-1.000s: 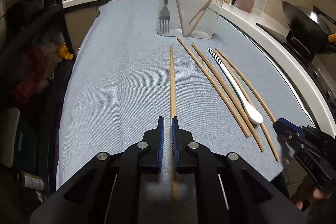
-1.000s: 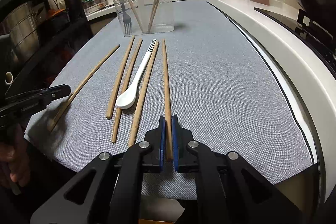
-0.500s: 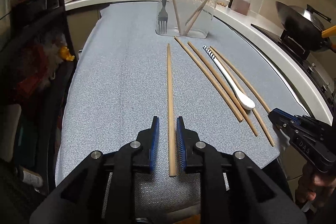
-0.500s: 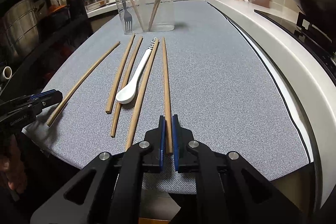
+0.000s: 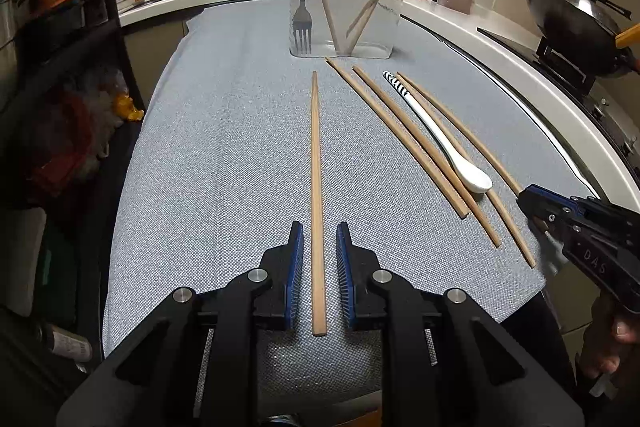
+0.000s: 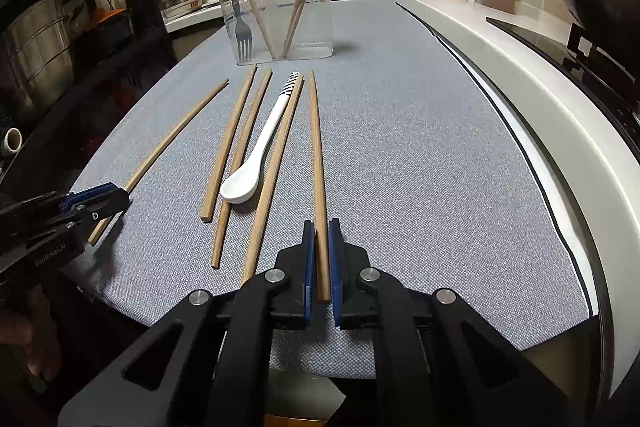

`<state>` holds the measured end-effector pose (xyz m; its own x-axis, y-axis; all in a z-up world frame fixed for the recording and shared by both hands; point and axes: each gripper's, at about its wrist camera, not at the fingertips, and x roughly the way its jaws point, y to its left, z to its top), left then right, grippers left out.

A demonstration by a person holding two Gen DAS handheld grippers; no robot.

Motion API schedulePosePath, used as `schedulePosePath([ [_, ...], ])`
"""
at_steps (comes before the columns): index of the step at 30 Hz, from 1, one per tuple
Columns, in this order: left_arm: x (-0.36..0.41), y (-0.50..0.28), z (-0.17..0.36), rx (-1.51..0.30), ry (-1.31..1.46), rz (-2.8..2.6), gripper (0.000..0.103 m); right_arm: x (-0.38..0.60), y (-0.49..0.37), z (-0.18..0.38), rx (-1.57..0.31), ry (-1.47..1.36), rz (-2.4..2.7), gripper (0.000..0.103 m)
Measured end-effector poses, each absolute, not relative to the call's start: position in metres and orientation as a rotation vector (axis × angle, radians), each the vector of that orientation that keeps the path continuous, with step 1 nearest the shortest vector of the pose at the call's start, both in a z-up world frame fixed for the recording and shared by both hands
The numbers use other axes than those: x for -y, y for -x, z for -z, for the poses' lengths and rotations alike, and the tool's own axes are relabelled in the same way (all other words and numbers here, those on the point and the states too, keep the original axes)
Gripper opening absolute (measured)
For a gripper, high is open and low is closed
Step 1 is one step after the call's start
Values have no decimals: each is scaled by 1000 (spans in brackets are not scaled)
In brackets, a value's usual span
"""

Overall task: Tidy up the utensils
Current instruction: 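Lift both held chopsticks and carry them over the clear container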

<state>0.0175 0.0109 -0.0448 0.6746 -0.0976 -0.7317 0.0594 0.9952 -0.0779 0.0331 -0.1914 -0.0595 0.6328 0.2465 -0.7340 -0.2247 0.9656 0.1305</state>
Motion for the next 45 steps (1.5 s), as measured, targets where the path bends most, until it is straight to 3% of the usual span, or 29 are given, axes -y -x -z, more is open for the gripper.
schedulePosePath([
  [5,-9,-16,44,-823,28,80,16,189,-34,60,-846,-19,-265,8],
  [8,-6,-16,44,-824,26,77,7,189,-35,60,-848,-14,-264,6],
  [45,-17,10,3,-609,94,96,7,211,2,-33,-618,-21,-230,6],
])
